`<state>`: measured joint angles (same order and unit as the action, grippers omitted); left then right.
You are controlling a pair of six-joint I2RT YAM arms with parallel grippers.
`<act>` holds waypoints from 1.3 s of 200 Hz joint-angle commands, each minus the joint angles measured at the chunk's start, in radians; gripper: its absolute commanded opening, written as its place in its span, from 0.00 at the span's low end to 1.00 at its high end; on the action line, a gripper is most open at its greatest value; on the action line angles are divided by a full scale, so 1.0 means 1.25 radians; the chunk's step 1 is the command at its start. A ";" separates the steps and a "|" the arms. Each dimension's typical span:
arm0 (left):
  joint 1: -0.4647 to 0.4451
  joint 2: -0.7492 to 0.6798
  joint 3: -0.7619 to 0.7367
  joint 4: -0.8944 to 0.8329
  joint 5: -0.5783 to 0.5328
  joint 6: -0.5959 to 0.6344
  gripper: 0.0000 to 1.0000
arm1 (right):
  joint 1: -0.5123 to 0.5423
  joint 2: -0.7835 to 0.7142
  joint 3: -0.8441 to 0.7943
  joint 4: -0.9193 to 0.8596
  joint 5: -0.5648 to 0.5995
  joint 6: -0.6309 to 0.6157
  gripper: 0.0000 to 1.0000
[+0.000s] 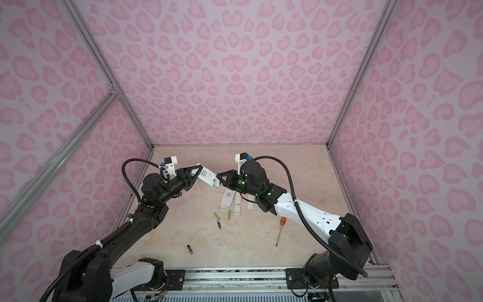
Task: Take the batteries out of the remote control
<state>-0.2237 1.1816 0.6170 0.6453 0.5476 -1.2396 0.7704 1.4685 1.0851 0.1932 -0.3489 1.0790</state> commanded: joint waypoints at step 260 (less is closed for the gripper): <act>-0.038 0.383 -0.083 0.222 0.053 0.080 0.03 | -0.071 0.259 -0.255 0.352 -0.157 0.048 0.00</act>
<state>-0.2695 1.6310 0.5034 0.8234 0.5873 -1.1469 0.6796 1.7798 0.7673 0.5438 -0.5076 1.1328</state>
